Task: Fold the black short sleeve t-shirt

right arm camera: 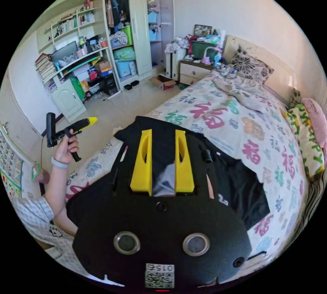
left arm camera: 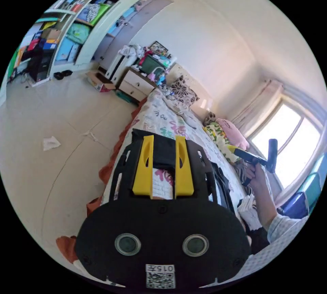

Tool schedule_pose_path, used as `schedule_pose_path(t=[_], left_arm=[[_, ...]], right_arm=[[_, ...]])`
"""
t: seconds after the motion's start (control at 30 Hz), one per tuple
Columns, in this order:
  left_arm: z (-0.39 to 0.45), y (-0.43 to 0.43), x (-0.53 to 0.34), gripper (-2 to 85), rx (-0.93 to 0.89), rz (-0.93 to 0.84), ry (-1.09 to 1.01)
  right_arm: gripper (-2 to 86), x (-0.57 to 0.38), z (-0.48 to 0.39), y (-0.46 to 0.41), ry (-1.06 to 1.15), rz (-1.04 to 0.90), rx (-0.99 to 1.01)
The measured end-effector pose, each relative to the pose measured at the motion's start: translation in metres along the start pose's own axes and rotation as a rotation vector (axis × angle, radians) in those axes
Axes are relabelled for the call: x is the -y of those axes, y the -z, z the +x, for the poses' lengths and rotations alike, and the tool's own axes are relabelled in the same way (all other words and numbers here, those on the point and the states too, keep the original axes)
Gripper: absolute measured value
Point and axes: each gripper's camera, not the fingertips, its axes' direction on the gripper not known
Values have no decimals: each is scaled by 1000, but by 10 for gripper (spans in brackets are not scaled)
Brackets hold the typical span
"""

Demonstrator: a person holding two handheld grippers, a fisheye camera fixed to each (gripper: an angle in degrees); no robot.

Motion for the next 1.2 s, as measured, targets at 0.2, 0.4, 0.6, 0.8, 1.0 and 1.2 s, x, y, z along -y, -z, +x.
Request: schedule_pose_path(t=[0.2,0.4,0.6,0.8,1.0,1.2], left_arm=[[228,-114,-68,107,-114,-234,-439],[439,-277,-202,114,-149,-527,-747],[536,-384,-309,105,-20,-589,-880],[540,-418,-341,13,-25,-625,-797],[570,-414,-368,-5,-223,-596,-753],[598,-427,-397,11,-225,-611,-759]], right_arm=[[73,-82,212,80,-411,-93,-116],[77,-128,343,62,-691,-329,-136],[98,-165,415,45,-814,-391,-31],[28,-185,442,59,-752,-411,-15],[0,-191,468,120,-721,-481,-166],[13,-225,477,151,-738,-498,-235]])
